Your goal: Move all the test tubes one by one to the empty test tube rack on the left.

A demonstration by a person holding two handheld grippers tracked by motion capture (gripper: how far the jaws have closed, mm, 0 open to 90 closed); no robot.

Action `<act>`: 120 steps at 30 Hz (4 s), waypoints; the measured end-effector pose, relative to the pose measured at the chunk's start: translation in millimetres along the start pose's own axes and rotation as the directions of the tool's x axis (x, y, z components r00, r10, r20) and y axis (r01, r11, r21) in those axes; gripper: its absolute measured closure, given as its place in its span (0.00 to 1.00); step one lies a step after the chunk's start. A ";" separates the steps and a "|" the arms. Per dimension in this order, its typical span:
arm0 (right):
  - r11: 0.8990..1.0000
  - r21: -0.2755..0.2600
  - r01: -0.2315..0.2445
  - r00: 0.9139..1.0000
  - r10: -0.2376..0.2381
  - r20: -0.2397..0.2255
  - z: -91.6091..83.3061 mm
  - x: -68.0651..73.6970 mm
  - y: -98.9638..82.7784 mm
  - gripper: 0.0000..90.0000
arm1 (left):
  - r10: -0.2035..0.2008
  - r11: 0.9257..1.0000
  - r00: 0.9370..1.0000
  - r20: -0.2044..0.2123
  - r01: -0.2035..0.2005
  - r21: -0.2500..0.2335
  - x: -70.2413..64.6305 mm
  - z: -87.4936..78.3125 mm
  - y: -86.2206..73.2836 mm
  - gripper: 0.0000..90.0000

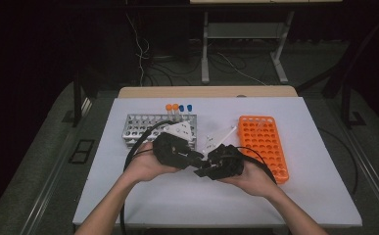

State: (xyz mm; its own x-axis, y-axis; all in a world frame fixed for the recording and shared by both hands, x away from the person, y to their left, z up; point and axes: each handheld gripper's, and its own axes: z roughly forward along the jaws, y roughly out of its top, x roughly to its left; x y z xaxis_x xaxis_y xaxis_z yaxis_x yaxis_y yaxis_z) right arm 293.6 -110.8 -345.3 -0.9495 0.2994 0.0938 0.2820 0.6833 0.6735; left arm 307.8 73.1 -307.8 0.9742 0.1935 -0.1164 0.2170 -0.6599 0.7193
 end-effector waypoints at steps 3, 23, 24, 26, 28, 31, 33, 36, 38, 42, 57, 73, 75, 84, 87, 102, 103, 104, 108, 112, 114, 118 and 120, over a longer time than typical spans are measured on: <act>1.000 0.001 -0.026 1.000 0.026 0.001 -1.1 -3.8 -0.3 0.63 | -0.002 1.000 1.000 -0.015 0.002 0.001 3.4 -5.6 0.1 0.83; 0.983 -0.044 -0.178 0.979 0.182 0.091 -42.9 -31.4 -33.2 0.11 | -0.106 0.994 0.974 -0.200 0.103 -0.025 56.2 -64.0 -8.6 0.83; 0.981 -0.049 -0.185 0.978 0.189 0.092 -45.1 -31.9 -34.9 0.07 | -0.111 0.994 0.971 -0.211 0.108 -0.026 59.1 -66.6 -8.7 0.83; 0.980 -0.055 -0.190 0.976 0.195 0.097 -48.3 -33.1 -38.7 0.00 | -0.121 0.993 0.966 -0.229 0.117 -0.031 65.2 -71.4 -8.6 0.83; 0.977 -0.067 -0.202 0.973 0.208 0.103 -52.1 -33.7 -42.2 0.00 | -0.130 0.992 0.961 -0.243 0.126 -0.031 70.7 -76.0 -8.0 0.83; 0.973 -0.078 -0.215 0.969 0.223 0.108 -56.9 -35.2 -47.2 0.00 | -0.140 0.990 0.954 -0.265 0.135 -0.037 78.9 -82.2 -7.6 0.83; 0.973 -0.078 -0.219 0.968 0.226 0.107 -59.5 -35.9 -50.1 0.00 | -0.149 0.989 0.949 -0.279 0.144 -0.041 84.9 -85.1 -8.0 0.83; 0.971 -0.077 -0.225 0.966 0.233 0.114 -63.4 -36.5 -54.6 0.00 | -0.165 0.986 0.941 -0.297 0.156 -0.052 94.4 -87.7 -9.0 0.83; 0.970 -0.076 -0.229 0.964 0.237 0.119 -65.4 -36.9 -57.0 0.00 | -0.179 0.984 0.934 -0.310 0.168 -0.063 101.1 -88.5 -9.7 0.83; 0.969 -0.075 -0.237 0.961 0.245 0.126 -68.8 -37.8 -62.3 0.00 | -0.195 0.981 0.923 -0.330 0.184 -0.064 114.5 -87.7 -10.5 0.83; 0.962 -0.074 -0.264 0.954 0.272 0.127 -71.2 -41.6 -80.9 0.00 | -0.231 0.972 0.902 -0.364 0.228 -0.051 164.5 -74.2 -14.1 0.83; 0.955 -0.085 -0.283 0.948 0.292 0.128 -74.3 -45.6 -93.2 0.00 | -0.281 0.959 0.896 -0.343 0.273 -0.070 189.7 -55.3 -28.8 0.82; 0.955 -0.087 -0.285 0.947 0.294 0.128 -74.1 -45.2 -93.1 0.00 | -0.279 0.960 0.898 -0.339 0.272 -0.070 190.2 -53.0 -30.4 0.82; 0.952 -0.091 -0.293 0.944 0.304 0.132 -74.6 -47.2 -96.1 0.00 | -0.313 0.949 0.898 -0.308 0.304 -0.078 189.0 -52.7 -32.2 0.71; 0.949 -0.101 -0.297 0.941 0.309 0.135 -76.6 -48.9 -98.1 0.00 | -0.329 0.944 0.890 -0.314 0.316 -0.094 184.3 -58.0 -30.2 0.59; 0.925 -0.106 -0.364 0.900 0.379 0.215 -87.2 -82.6 -109.3 0.00 | -0.372 0.925 0.872 -0.319 0.322 -0.200 131.6 -86.4 -42.0 0.22; 0.925 -0.101 -0.365 0.898 0.379 0.224 -87.0 -85.7 -109.5 0.00 | -0.372 0.925 0.871 -0.321 0.319 -0.204 127.0 -87.1 -43.2 0.20; 0.925 -0.098 -0.368 0.896 0.381 0.230 -86.8 -88.8 -109.5 0.00 | -0.369 0.926 0.872 -0.322 0.317 -0.204 123.1 -88.3 -44.4 0.17; 0.917 -0.100 -0.387 0.882 0.400 0.249 -85.6 -100.2 -110.4 0.00 | -0.376 0.921 0.873 -0.312 0.314 -0.232 106.2 -90.4 -49.4 0.11; 0.909 -0.102 -0.404 0.867 0.416 0.275 -82.1 -112.2 -114.5 0.00 | -0.371 0.924 0.872 -0.319 0.312 -0.222 90.3 -85.4 -54.9 0.00; 0.906 -0.106 -0.410 0.858 0.422 0.293 -80.4 -117.3 -116.1 0.00 | -0.363 0.927 0.876 -0.318 0.305 -0.220 82.4 -81.9 -57.7 0.00; 0.901 -0.115 -0.418 0.845 0.432 0.316 -77.3 -126.6 -118.5 0.07 | -0.344 0.934 0.890 -0.301 0.289 -0.212 69.3 -74.4 -62.0 0.00; 0.898 -0.117 -0.424 0.839 0.438 0.324 -75.7 -130.9 -119.9 0.14 | -0.330 0.939 0.895 -0.299 0.278 -0.204 63.8 -71.0 -62.7 0.00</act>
State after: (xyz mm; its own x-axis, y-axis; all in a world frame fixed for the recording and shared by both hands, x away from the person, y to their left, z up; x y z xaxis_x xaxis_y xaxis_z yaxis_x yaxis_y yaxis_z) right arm 373.7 -282.3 -382.9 -0.6281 0.7662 0.1359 0.6397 0.4090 0.6508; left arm 351.8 178.4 -311.7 0.7820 0.6080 -0.1370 0.4616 -0.4173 0.7829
